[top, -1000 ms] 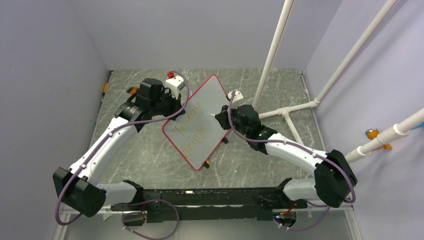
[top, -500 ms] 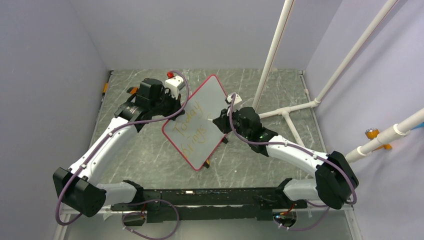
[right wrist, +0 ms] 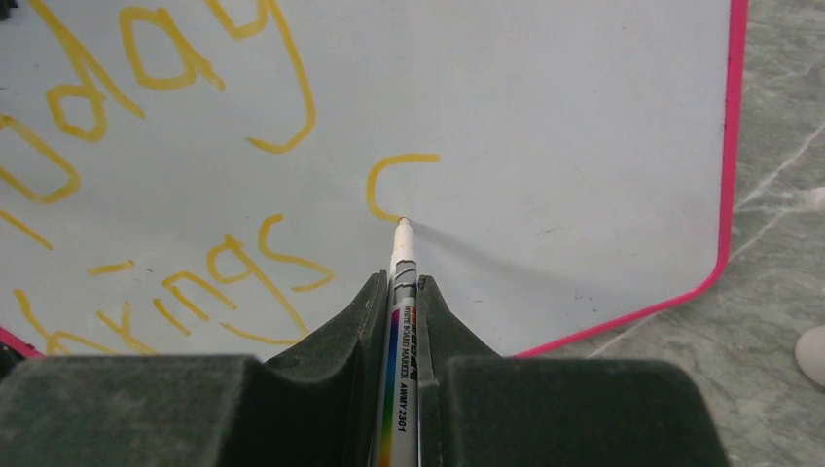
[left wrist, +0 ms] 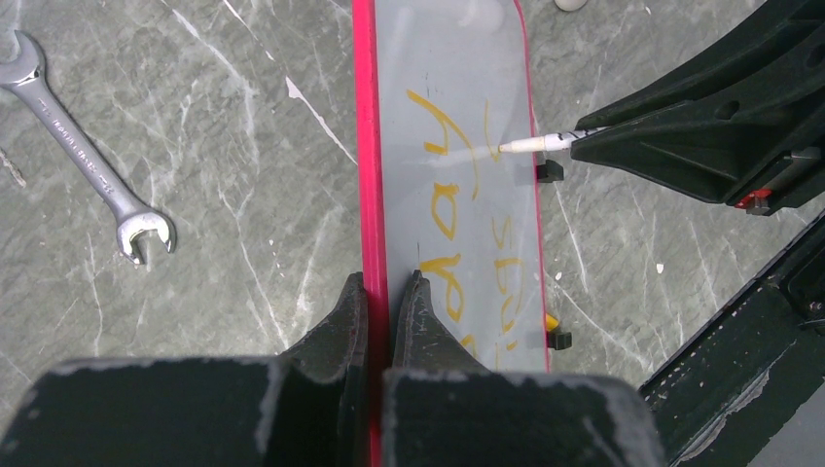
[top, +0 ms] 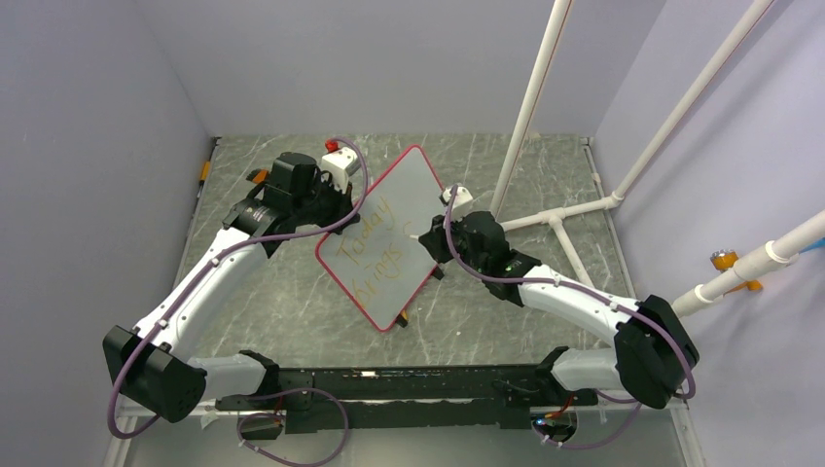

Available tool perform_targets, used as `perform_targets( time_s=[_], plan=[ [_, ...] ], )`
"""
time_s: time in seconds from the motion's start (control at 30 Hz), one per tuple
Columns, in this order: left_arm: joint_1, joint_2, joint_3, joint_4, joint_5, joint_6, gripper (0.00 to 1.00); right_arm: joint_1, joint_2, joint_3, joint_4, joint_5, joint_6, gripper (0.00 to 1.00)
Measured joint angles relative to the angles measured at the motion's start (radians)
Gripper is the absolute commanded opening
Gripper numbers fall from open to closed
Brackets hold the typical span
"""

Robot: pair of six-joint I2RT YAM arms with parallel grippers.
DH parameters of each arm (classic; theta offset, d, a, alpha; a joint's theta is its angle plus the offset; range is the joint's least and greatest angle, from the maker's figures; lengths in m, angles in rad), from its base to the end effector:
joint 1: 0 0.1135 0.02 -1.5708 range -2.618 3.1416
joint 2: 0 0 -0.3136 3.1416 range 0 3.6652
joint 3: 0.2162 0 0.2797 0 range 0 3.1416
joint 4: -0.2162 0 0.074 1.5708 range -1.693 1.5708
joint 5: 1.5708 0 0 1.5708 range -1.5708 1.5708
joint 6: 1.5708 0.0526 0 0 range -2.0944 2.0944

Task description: Write a sentence on the whiteboard

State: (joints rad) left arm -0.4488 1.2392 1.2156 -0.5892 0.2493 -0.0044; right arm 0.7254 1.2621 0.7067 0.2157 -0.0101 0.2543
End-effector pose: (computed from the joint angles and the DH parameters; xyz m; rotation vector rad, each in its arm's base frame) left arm 0.2599 -0.1395 0.3917 0.6263 2.1204 -0.5268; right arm 0.2300 0.2046 0.2770 -0.4661 1.9120 0.6636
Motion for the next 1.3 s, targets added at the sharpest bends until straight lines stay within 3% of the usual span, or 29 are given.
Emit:
perform_targets(
  time_s=[0.63,1.3],
  plan=[
    [0.0,0.0,0.0,-0.003,-0.002,-0.001,0.0,0.0,0.064,0.127,-0.066,0.092,-0.023,0.0],
    [0.0,0.0,-0.001,-0.007,-0.008,-0.007,0.0,-0.002,0.053,0.08,-0.049,0.08,-0.034,0.0]
  ],
)
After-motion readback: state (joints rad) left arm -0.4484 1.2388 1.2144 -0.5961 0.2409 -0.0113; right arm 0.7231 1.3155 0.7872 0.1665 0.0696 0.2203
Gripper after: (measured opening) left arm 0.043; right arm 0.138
